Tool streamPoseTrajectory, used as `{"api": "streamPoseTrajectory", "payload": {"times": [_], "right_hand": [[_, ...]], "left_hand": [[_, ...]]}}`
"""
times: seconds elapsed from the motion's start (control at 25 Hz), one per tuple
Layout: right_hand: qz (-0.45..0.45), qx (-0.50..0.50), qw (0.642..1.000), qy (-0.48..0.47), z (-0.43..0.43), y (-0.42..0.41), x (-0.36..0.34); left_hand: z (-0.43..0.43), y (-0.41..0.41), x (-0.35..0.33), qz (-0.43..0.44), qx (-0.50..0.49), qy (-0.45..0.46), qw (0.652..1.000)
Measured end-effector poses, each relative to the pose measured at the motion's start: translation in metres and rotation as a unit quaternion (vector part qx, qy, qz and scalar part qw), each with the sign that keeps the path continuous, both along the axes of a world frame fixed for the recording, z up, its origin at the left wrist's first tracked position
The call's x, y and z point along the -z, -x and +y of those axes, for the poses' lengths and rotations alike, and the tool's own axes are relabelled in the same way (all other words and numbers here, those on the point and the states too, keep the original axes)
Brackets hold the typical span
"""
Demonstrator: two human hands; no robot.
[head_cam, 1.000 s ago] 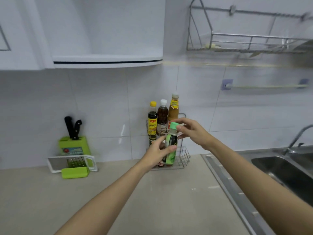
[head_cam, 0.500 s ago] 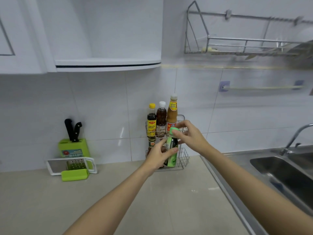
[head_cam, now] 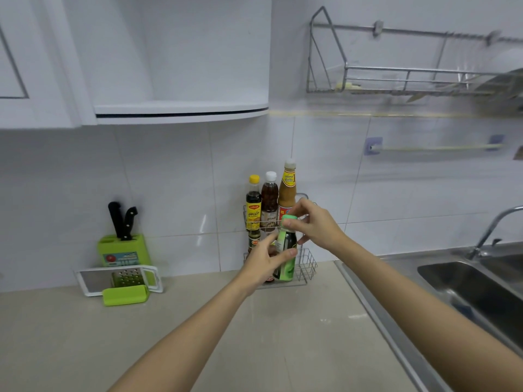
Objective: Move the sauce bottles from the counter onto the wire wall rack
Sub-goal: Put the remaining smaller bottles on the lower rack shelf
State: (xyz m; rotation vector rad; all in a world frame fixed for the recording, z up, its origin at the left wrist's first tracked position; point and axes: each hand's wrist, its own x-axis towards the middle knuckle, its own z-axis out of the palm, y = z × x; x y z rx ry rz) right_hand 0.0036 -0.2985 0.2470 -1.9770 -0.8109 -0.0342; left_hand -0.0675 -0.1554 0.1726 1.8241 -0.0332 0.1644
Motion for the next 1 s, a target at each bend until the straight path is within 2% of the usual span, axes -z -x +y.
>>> {"api": "streamPoseTrajectory", "payload": {"times": [0.12,0.28,0.4,0.6,0.68,0.76,0.92,1.0], "right_hand": [[0.012,0.038,0.998,-0.041,0.003,0.002,0.002],[0.135,-0.028,0.981,-0.133,0.005,-0.001,0.008],[0.146,-0.048,0.976,-0.155,0.007,-0.005,0.007],[0.106,-0.027,0.993,-0.052,0.012,-0.011,0.012],[0.058,0.023,0.998,0.023,0.015,-0.013,0.009],[0.026,0.062,0.996,0.054,0.019,-0.013,0.009],[0.090,-0.035,0.993,-0.073,0.020,-0.011,0.012],[0.079,-0.015,0.990,-0.114,0.017,-0.017,0.014]], "left_hand": [[-0.003,0.003,-0.006,-0.004,0.005,0.010,1.000],[0.005,0.001,-0.012,-0.009,0.010,0.055,0.998],[0.010,0.002,-0.012,-0.011,0.016,0.073,0.997],[0.015,0.001,0.002,0.023,0.031,0.047,0.998],[0.017,0.001,0.006,0.033,0.025,0.010,0.999],[0.019,-0.001,0.007,0.028,0.021,0.022,0.999],[0.030,-0.004,0.002,0.009,0.009,0.085,0.996],[0.034,-0.005,0.003,0.006,0.017,0.091,0.996]]}}
